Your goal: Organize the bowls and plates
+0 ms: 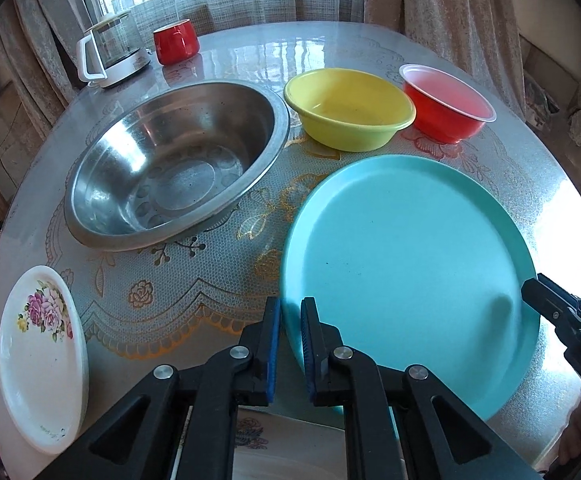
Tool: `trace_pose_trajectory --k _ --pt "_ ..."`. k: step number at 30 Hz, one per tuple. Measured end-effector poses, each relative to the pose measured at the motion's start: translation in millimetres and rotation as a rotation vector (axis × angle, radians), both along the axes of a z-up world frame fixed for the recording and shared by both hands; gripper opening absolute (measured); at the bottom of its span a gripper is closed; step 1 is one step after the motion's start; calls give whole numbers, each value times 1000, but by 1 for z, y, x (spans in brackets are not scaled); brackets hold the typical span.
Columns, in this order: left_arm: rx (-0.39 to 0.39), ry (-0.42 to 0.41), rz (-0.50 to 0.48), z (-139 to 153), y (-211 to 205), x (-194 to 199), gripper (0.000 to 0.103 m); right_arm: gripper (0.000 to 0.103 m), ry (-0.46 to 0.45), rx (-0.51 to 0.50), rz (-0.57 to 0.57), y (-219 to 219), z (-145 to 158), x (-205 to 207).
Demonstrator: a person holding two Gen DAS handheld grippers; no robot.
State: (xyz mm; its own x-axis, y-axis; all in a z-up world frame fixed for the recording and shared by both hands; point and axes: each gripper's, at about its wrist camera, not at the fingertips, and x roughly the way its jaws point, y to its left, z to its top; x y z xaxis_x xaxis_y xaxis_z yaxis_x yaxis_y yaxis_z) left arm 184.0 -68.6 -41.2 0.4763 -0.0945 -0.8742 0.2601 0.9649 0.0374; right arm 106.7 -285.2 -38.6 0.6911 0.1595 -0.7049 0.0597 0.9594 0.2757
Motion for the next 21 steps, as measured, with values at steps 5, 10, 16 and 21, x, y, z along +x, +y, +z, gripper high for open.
trace_pose_trajectory --k 5,10,16,21 --pt "16 -13 9 -1 5 0 11 23 -9 -44 19 10 -1 0" --pt "32 -33 23 -2 9 -3 11 20 -12 -66 44 19 -2 -4" --pt "44 -45 14 -3 10 -8 11 17 -8 -82 61 24 -2 -14" --pt "42 -50 18 -2 11 -7 11 17 -10 -97 67 28 -2 -19"
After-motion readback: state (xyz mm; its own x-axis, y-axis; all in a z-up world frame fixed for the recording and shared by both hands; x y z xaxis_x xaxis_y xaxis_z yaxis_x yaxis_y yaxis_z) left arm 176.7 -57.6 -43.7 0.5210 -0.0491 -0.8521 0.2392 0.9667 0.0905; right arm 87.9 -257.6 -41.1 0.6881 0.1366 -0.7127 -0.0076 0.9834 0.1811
